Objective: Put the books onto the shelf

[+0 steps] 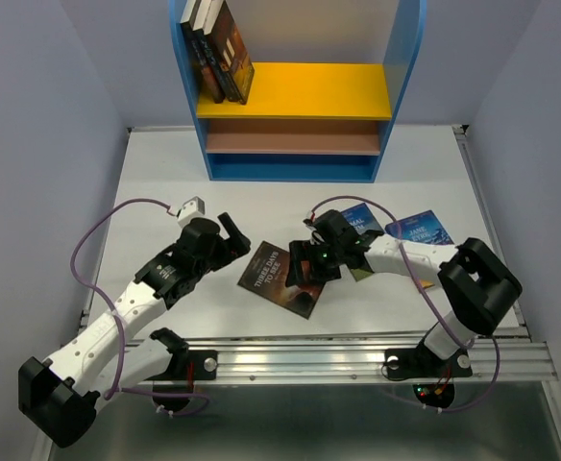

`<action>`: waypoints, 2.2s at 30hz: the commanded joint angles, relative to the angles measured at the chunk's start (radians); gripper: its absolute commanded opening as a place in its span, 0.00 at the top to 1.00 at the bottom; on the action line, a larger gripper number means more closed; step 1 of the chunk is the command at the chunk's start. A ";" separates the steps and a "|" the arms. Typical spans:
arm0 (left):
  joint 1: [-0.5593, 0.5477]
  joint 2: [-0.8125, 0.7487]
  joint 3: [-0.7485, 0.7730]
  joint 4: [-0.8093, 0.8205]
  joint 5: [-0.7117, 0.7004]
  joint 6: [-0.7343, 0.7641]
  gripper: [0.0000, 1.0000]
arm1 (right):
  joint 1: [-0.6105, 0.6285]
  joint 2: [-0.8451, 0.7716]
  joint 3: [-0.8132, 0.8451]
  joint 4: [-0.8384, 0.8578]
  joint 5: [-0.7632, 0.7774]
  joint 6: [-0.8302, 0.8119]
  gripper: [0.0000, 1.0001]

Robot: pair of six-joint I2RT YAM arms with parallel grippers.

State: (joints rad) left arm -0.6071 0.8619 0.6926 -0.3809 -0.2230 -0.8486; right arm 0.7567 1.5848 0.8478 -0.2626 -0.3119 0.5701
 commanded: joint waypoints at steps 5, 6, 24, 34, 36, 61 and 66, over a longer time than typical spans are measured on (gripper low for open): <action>-0.002 -0.023 -0.079 0.042 0.054 -0.116 0.01 | 0.009 0.239 0.092 0.224 0.206 0.161 0.00; -0.002 -0.023 -0.090 0.056 0.066 -0.128 0.01 | 0.009 0.244 0.111 0.232 0.203 0.171 0.00; -0.002 -0.072 -0.398 0.305 0.303 -0.316 0.01 | -0.011 0.311 0.434 0.201 0.220 -0.125 0.00; 0.016 0.193 -0.312 0.363 0.234 -0.287 0.01 | -0.030 0.359 0.409 0.166 0.108 -0.145 0.00; 0.032 0.233 -0.298 0.359 0.234 -0.277 0.01 | -0.030 0.336 0.361 0.166 0.094 -0.153 0.00; 0.190 0.404 -0.235 0.476 0.343 -0.196 0.01 | -0.039 0.303 0.218 0.148 -0.076 0.039 0.17; 0.190 0.237 -0.196 0.282 0.181 -0.204 0.01 | -0.039 0.336 0.214 0.145 -0.087 0.037 0.16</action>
State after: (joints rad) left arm -0.4129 1.1896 0.4641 0.0803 0.0578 -1.0416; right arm 0.7124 1.8534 1.0683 -0.0586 -0.3985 0.5995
